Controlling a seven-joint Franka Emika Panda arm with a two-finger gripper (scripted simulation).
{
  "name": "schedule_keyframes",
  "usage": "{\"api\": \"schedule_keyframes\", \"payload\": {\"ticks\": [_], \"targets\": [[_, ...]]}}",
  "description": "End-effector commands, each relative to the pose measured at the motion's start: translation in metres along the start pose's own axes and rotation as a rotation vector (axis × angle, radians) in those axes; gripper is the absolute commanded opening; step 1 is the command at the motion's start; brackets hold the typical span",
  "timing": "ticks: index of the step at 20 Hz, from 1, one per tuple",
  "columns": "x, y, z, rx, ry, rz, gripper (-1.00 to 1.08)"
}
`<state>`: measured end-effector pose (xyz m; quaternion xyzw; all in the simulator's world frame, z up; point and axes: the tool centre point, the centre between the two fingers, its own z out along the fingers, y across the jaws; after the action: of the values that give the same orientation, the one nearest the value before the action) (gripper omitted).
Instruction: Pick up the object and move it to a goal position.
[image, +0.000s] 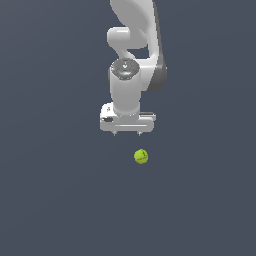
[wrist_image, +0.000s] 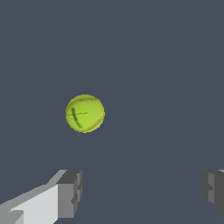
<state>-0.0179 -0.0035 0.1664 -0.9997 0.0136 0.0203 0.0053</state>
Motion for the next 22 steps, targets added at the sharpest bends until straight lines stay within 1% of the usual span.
{"api": "schedule_keyframes", "payload": {"ticks": [1,4,8,10,16,22], "targets": [[0.0,0.0,0.0,0.0,0.0,0.0,1.0],[-0.002,-0.002,0.004,-0.004,-0.011,-0.012,1.0],[-0.011,-0.009,0.015,-0.017,-0.05,-0.049,1.0],[-0.013,-0.01,0.017,-0.019,-0.058,-0.054,1.0],[-0.01,-0.012,0.018,-0.019,-0.053,-0.068,1.0],[0.0,-0.02,0.027,-0.021,-0.038,-0.151,1.0]]}}
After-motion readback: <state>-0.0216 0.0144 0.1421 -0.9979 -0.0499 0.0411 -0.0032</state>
